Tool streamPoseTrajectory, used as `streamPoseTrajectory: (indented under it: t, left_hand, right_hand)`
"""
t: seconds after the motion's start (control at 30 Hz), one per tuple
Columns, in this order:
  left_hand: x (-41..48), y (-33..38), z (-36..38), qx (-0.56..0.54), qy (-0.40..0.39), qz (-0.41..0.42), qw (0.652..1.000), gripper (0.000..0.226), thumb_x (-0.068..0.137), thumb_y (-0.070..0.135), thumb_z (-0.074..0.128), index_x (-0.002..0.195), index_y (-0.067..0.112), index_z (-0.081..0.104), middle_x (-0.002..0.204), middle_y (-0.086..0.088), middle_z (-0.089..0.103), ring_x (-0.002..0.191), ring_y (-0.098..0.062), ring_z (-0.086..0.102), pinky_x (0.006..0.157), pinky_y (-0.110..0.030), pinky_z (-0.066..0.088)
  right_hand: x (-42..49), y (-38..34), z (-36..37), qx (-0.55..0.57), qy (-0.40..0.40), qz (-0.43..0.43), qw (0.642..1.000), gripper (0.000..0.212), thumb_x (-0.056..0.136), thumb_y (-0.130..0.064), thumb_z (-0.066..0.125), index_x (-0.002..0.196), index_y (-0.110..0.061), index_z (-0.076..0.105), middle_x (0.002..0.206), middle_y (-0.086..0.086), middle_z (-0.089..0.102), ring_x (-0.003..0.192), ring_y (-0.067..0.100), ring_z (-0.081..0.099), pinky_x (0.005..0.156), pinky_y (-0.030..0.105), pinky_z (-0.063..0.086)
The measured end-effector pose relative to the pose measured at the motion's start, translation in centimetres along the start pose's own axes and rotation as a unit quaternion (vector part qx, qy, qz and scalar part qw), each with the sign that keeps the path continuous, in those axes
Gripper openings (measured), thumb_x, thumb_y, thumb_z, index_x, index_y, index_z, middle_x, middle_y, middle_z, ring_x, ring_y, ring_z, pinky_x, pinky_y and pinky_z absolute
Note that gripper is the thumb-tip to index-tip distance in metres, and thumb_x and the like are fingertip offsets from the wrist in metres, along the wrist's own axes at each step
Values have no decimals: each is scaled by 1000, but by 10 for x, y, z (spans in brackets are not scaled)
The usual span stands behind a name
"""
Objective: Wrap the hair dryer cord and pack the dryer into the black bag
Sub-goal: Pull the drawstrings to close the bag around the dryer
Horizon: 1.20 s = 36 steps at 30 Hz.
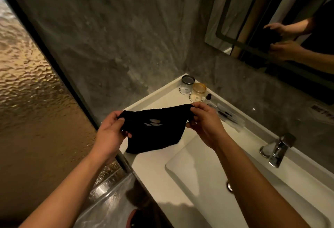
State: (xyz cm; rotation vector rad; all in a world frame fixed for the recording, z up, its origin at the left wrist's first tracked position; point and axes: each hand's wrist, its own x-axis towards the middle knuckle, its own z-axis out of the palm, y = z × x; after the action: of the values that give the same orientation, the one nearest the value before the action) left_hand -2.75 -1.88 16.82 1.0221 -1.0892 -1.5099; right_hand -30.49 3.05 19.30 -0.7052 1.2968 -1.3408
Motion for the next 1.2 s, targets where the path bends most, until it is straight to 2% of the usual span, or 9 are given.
streamPoseTrajectory:
  t: [0.3, 0.5, 0.6, 0.73, 0.87, 1.0, 1.07, 1.13, 1.2]
  left_hand:
    - [23, 2, 2, 194, -49, -23, 979, 17, 99, 32, 56, 96, 17, 63, 79, 3, 66, 66, -10, 57, 55, -31, 43]
    - [32, 13, -4, 256, -86, 64, 961, 30, 104, 29, 46, 85, 29, 69, 62, 3, 62, 51, -14, 53, 51, -28, 46]
    - [38, 16, -12, 250, -110, 65, 960, 36, 106, 29, 42, 88, 23, 73, 59, -5, 62, 53, -22, 56, 61, -40, 47]
    - [43, 21, -24, 284, -149, 76, 944, 35, 106, 29, 40, 97, 27, 74, 67, -10, 70, 56, -23, 63, 62, -36, 52]
    - [50, 27, -29, 347, -92, 128, 924, 34, 106, 28, 40, 86, 21, 66, 66, -3, 70, 49, -21, 61, 55, -30, 49]
    - [52, 26, -23, 359, -2, 131, 924, 46, 104, 43, 39, 73, 13, 56, 56, -3, 56, 51, -20, 56, 58, -39, 46]
    - [51, 21, -11, 285, 16, 88, 954, 50, 102, 46, 42, 71, 9, 55, 62, -3, 58, 57, -14, 58, 63, -38, 46]
    - [49, 19, 6, 138, 16, 36, 990, 41, 100, 41, 50, 73, 13, 61, 70, -2, 64, 67, -11, 63, 73, -31, 47]
    - [48, 21, 20, -49, -2, -14, 999, 29, 100, 30, 54, 76, 14, 61, 76, -8, 68, 77, -20, 66, 80, -35, 52]
  right_hand:
    - [-4, -3, -4, 7, -29, 50, 998, 25, 104, 5, 42, 110, -4, 65, 112, 21, 74, 100, 35, 74, 81, 45, 63]
    - [-3, -19, 3, -54, 46, 75, 995, 35, 94, 20, 35, 100, -1, 63, 103, 22, 66, 84, 29, 70, 63, 33, 60]
    - [-3, -20, 0, -100, 54, 90, 989, 32, 92, 17, 40, 90, -1, 67, 92, 21, 70, 76, 27, 68, 59, 32, 58]
    - [3, -29, -15, -213, 118, 87, 966, 28, 97, 6, 50, 81, -3, 71, 84, 19, 76, 66, 26, 77, 50, 28, 58]
    - [11, -37, -27, -240, 194, 32, 951, 30, 96, 6, 49, 76, -5, 68, 73, 16, 71, 54, 21, 73, 49, 29, 59]
    - [18, -32, -20, 30, 215, 35, 976, 26, 90, 4, 45, 76, -9, 62, 61, 9, 63, 77, 24, 70, 82, 44, 56]
    - [20, -25, -12, 234, 192, 50, 952, 25, 89, 6, 40, 76, -9, 55, 57, 10, 57, 93, 29, 71, 93, 52, 51]
    - [23, -18, -6, 410, 171, 48, 895, 27, 81, 12, 33, 77, -8, 52, 63, 14, 57, 84, 29, 68, 89, 53, 52]
    - [27, -12, -2, 486, 157, 42, 859, 29, 66, 12, 33, 79, -9, 49, 63, 10, 51, 56, 19, 52, 65, 38, 56]
